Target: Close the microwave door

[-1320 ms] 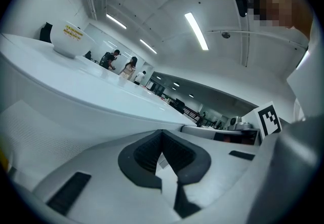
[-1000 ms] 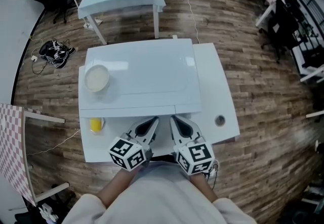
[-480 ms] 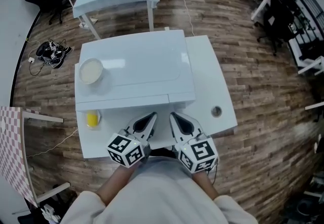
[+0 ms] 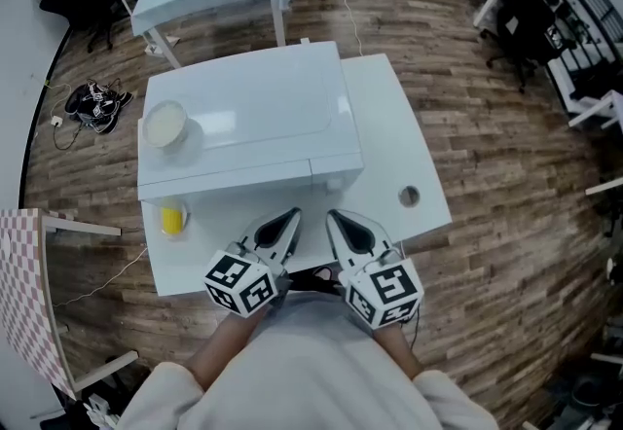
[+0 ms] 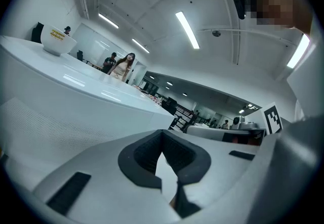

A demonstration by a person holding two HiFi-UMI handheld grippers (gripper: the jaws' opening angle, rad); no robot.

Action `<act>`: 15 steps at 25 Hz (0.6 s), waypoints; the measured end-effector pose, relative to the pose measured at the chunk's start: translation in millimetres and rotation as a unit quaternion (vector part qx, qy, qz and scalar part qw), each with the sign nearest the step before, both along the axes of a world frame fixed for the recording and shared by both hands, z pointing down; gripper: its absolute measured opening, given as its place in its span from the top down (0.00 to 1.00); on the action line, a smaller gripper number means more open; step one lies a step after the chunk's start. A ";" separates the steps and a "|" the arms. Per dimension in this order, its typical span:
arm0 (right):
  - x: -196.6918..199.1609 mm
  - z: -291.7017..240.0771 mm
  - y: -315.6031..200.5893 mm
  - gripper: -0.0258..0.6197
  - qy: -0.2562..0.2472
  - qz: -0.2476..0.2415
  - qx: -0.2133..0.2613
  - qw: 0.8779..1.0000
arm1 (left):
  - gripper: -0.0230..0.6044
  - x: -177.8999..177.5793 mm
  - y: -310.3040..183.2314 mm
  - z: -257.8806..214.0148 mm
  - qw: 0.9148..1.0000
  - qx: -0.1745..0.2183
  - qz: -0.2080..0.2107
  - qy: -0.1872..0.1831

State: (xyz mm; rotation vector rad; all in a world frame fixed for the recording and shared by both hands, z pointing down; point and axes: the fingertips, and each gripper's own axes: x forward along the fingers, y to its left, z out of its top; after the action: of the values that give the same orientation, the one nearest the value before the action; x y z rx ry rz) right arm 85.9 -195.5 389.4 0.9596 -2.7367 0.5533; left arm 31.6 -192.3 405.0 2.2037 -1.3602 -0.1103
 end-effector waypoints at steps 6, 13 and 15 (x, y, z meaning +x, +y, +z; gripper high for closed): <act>8.7 -0.3 15.3 0.92 -0.001 -0.003 -0.001 1.000 | 0.94 9.6 13.9 -2.3 1.000 0.002 0.001 0.001; 16.1 -1.3 21.2 0.92 -0.001 0.000 0.002 1.000 | 0.94 16.1 21.7 -6.4 1.000 0.006 0.004 0.001; 15.6 -1.2 23.7 0.92 -0.003 -0.001 0.002 1.000 | 0.94 15.6 24.9 -7.1 1.000 0.006 0.003 0.000</act>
State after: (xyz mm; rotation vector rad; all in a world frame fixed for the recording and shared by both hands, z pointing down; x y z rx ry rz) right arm 101.4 -171.8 388.2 0.9564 -2.7439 0.5513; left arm 47.2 -167.4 397.9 2.2186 -1.3553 -0.1168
